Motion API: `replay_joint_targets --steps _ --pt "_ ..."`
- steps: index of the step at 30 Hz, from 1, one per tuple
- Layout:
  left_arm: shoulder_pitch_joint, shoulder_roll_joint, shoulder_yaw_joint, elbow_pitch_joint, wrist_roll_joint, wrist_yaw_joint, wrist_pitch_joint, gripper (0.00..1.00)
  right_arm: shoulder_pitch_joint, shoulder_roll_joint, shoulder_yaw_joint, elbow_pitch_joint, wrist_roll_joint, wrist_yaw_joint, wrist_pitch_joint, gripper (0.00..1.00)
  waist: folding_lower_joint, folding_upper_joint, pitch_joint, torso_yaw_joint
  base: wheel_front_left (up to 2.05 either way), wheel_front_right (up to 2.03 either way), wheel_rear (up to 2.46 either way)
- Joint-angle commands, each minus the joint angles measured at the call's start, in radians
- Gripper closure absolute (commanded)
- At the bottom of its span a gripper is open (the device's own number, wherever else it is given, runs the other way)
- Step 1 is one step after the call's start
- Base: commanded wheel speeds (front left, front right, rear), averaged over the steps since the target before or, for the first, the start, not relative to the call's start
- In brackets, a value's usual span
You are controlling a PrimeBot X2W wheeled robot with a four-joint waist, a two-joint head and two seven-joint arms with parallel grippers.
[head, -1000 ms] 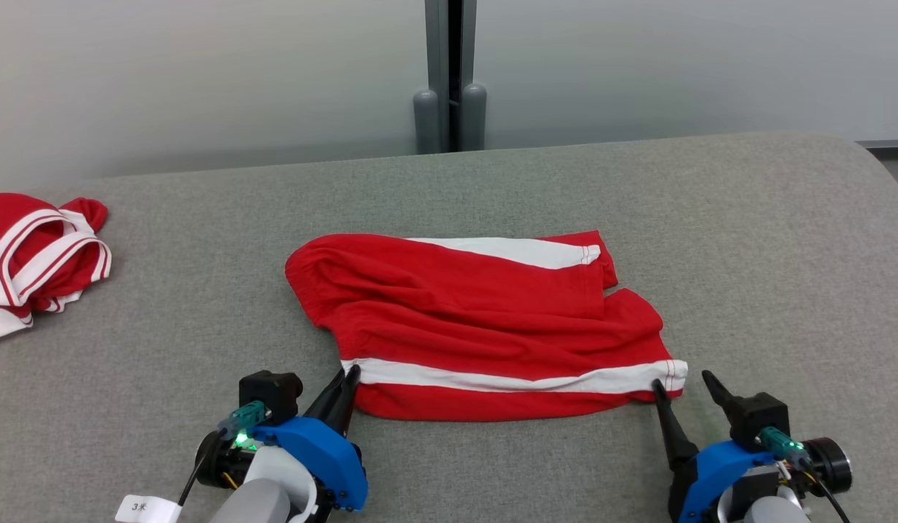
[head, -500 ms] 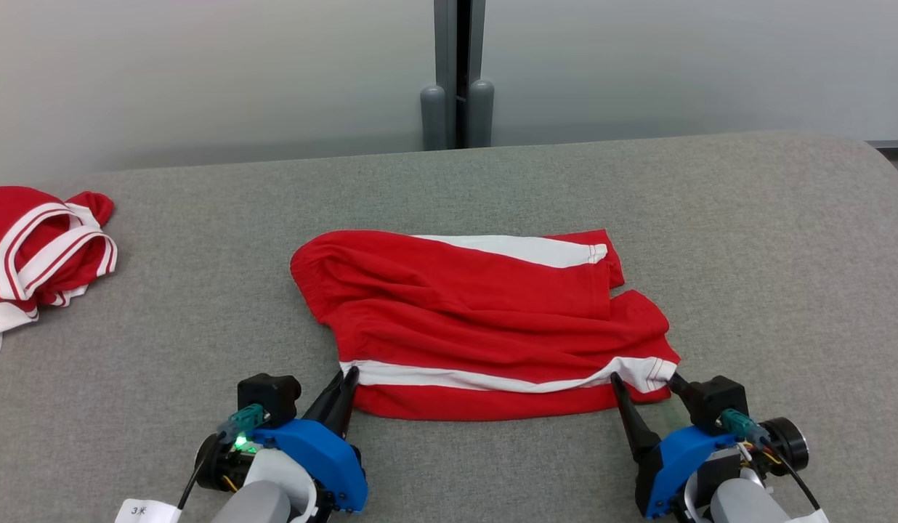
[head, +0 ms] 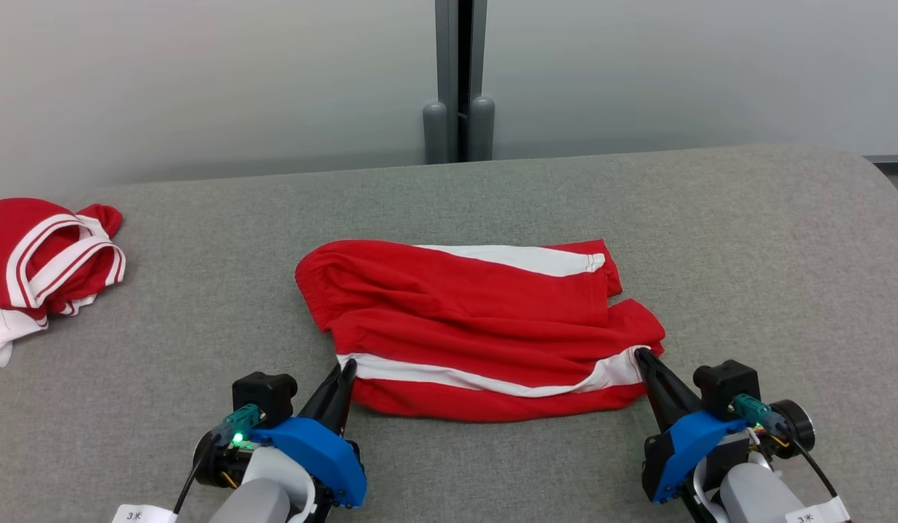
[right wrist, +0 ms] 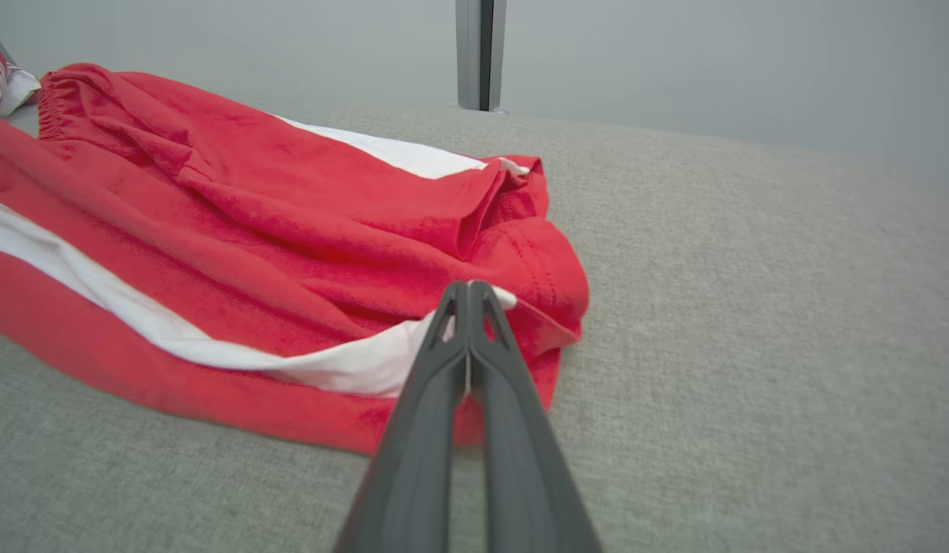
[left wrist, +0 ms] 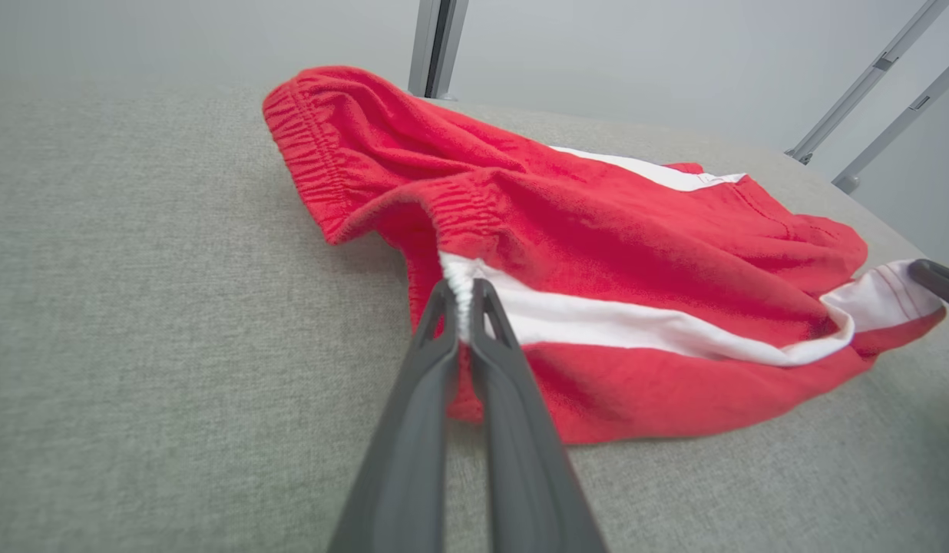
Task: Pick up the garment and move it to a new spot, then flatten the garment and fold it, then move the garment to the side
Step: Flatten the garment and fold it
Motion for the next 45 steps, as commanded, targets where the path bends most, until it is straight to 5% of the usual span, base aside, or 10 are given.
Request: replay_joint_targets --steps 1,25,42,43,44,45 --pt "-0.014 0.005 0.002 -0.004 -0.007 0.007 -0.007 1.0 0.014 -0.014 0.01 -0.004 0.012 0.0 -0.001 1.0 0.0 0.0 -0.006 -0.003 0.0 0.0 0.0" --pt "0.044 0.059 0.043 -0.232 -0.017 0.052 -0.036 1.0 0.123 -0.081 0.069 -0.271 0.118 0.0 0.025 1.0 0.0 0.0 -0.069 0.0 0.0 0.0 0.0" --pt "0.139 0.064 0.027 -0.196 -0.04 0.073 -0.017 1.0 0.163 -0.019 0.122 -0.117 0.13 0.0 0.016 1.0 0.0 0.0 -0.021 0.023 0.0 0.0 0.0" --pt "0.138 0.063 0.026 -0.192 -0.04 0.072 -0.018 1.0 0.16 -0.018 0.122 -0.113 0.131 0.0 0.013 0.98 0.0 0.0 -0.02 0.024 0.0 0.0 0.0" --pt "0.136 0.063 0.026 -0.189 -0.04 0.072 -0.02 1.0 0.16 -0.018 0.123 -0.11 0.132 0.0 0.013 0.74 0.0 0.0 -0.019 0.024 0.0 0.0 0.0" --pt "0.134 0.062 0.026 -0.186 -0.039 0.072 -0.021 1.0 0.158 -0.021 0.125 -0.106 0.134 0.0 0.01 0.63 0.0 0.0 -0.019 0.024 0.0 0.0 0.0"
